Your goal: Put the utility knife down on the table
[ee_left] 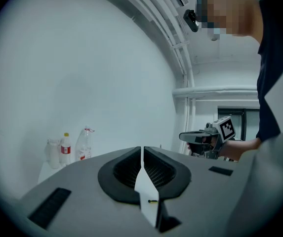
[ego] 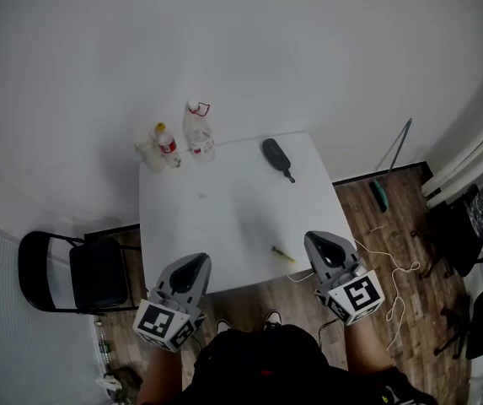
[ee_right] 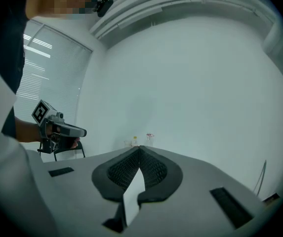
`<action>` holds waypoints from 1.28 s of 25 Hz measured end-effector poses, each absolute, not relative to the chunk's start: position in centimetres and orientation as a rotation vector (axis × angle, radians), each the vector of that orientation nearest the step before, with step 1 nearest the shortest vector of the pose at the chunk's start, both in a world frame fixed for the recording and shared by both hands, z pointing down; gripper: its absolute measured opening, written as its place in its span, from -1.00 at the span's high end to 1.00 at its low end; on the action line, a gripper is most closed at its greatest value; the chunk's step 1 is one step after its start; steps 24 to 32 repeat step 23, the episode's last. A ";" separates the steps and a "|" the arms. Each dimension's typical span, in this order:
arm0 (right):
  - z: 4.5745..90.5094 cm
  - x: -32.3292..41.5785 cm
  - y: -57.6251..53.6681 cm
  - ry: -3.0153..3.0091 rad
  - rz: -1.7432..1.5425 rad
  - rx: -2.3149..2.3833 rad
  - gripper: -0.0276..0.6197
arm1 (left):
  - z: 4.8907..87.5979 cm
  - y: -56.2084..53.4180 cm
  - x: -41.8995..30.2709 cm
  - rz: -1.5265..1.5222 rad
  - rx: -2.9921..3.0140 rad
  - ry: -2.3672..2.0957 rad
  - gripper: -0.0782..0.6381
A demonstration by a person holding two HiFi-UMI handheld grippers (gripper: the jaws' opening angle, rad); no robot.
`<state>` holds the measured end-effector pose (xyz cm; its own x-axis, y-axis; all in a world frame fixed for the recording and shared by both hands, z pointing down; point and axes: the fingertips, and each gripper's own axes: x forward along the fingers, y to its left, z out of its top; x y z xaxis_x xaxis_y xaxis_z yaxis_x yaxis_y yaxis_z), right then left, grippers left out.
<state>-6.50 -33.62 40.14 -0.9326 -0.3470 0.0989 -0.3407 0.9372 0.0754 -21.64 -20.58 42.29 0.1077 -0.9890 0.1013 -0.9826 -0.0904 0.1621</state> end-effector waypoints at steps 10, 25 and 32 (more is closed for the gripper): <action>36.9 -3.3 -31.4 -3.050 -0.112 0.656 0.85 | 39.9 -21.9 -19.7 -0.010 2.337 -1.899 0.68; 37.9 -3.4 -30.4 -3.002 -0.174 0.629 0.85 | 39.7 -21.6 -18.5 0.010 2.378 -1.872 0.68; 37.9 -3.4 -30.4 -3.002 -0.174 0.629 0.85 | 39.7 -21.6 -18.5 0.010 2.378 -1.872 0.68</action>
